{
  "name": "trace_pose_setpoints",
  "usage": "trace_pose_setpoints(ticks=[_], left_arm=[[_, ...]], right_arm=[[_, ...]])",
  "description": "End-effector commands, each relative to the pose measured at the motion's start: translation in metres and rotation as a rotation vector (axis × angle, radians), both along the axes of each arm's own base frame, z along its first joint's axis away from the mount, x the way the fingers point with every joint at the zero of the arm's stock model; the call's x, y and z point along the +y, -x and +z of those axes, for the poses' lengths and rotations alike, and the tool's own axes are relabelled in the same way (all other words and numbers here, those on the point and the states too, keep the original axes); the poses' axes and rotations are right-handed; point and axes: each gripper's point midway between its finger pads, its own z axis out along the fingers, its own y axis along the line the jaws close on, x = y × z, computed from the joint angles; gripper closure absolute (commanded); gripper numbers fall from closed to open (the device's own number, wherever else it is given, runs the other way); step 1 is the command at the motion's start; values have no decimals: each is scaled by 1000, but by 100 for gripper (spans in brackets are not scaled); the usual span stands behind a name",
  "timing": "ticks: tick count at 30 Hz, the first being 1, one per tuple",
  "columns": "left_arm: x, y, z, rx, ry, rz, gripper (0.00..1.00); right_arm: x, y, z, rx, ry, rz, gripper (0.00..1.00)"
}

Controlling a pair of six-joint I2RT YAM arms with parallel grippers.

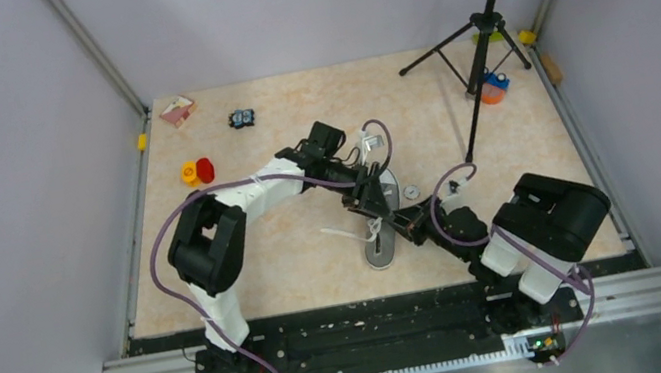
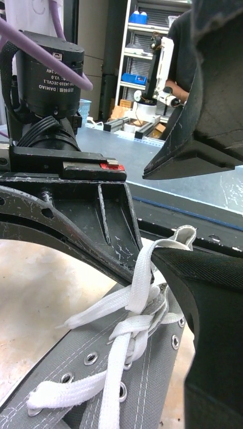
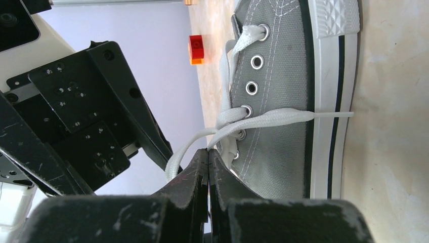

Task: Tie the shoes
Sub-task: Cross the shoelace with the shoelace.

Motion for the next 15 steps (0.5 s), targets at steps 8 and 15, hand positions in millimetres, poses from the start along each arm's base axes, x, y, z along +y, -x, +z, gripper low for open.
trace_pose_setpoints(ticks=[8, 15], left_arm=[[-1, -2, 32, -52, 77, -23, 78], [-5, -3, 25, -14, 81, -31, 86]], right_arm=[[3, 5, 16, -45, -113, 13, 100], [-3, 7, 16, -43, -131, -2, 100]])
